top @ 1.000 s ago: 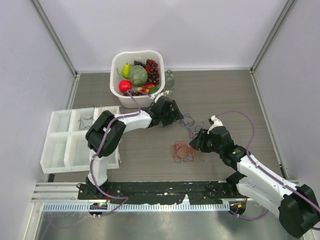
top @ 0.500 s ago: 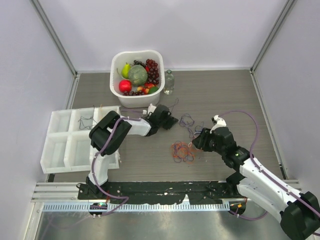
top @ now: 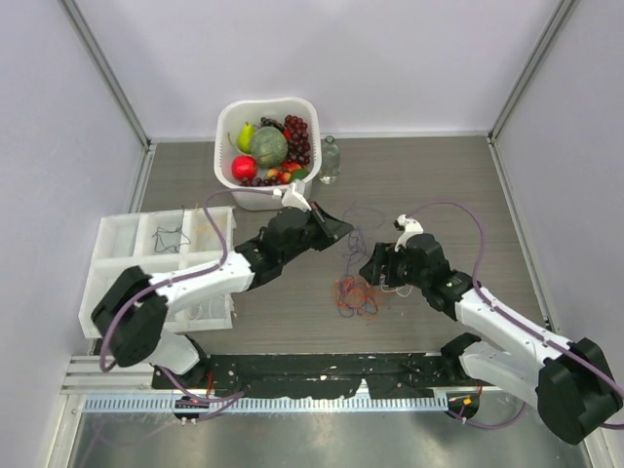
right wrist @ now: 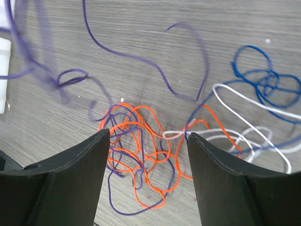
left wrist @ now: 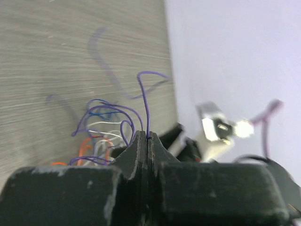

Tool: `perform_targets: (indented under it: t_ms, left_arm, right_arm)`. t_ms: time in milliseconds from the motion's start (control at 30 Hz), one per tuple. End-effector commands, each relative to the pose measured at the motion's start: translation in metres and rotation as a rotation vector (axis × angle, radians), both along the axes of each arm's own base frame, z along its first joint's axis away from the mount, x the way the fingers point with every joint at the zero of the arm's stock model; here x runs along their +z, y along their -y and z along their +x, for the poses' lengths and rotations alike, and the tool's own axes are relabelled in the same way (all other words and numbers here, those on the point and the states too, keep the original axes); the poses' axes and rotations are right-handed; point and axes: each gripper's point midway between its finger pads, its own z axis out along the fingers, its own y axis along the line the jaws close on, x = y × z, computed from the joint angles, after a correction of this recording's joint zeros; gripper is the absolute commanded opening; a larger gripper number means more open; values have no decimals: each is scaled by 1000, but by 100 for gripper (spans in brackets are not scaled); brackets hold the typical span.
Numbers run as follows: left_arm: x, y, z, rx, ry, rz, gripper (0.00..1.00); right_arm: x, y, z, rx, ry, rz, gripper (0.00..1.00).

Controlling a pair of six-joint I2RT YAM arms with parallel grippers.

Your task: Untangle the cables

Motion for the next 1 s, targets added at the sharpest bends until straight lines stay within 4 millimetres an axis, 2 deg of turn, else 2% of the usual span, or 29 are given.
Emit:
perform_targets:
  t_ms: [0, 67, 200, 233, 267, 300, 333, 400, 500, 600, 700, 833, 967]
  left_arm:
    - [34, -1, -39, -221, 111, 2, 0]
    - [49, -5, -59, -290, 128, -8, 0]
    - [79, -16, -83, -346, 174, -14, 0]
    - [89, -21, -87, -351, 193, -9, 0]
    - [101, -28, -90, -348, 225, 1, 0]
    - [114, -36, -92, -338, 259, 19, 0]
    - [126, -45, -94, -328, 294, 55, 0]
    - [153, -65, -95, -278, 366, 92, 0]
    - [185, -97, -94, -186, 448, 164, 0]
    - [216, -141, -91, -48, 502, 261, 0]
    - [233, -178, -87, 78, 517, 350, 0]
    - [257, -214, -90, 181, 538, 410, 0]
    - [277, -249, -97, 271, 559, 462, 0]
  right_arm:
    - [47, -35, 25, 130, 205, 55, 73]
    - [52, -47, 32, 153, 240, 38, 73]
    - [61, -74, 44, 185, 285, 59, 69]
    - [62, -78, 50, 180, 302, 69, 57]
    - [61, -75, 57, 134, 310, 63, 40]
    - [51, -68, 65, 81, 302, 28, 31]
    - [40, -62, 70, 39, 278, -4, 13]
    - [25, -52, 73, -14, 255, -40, 1]
    - [14, -43, 71, -61, 240, -41, 1]
    - [1, -27, 72, -119, 219, -86, 1]
    - [-9, -10, 74, -176, 188, -122, 1]
    - [-22, 6, 78, -224, 138, -139, 1]
    - [-31, 12, 81, -236, 92, -136, 1]
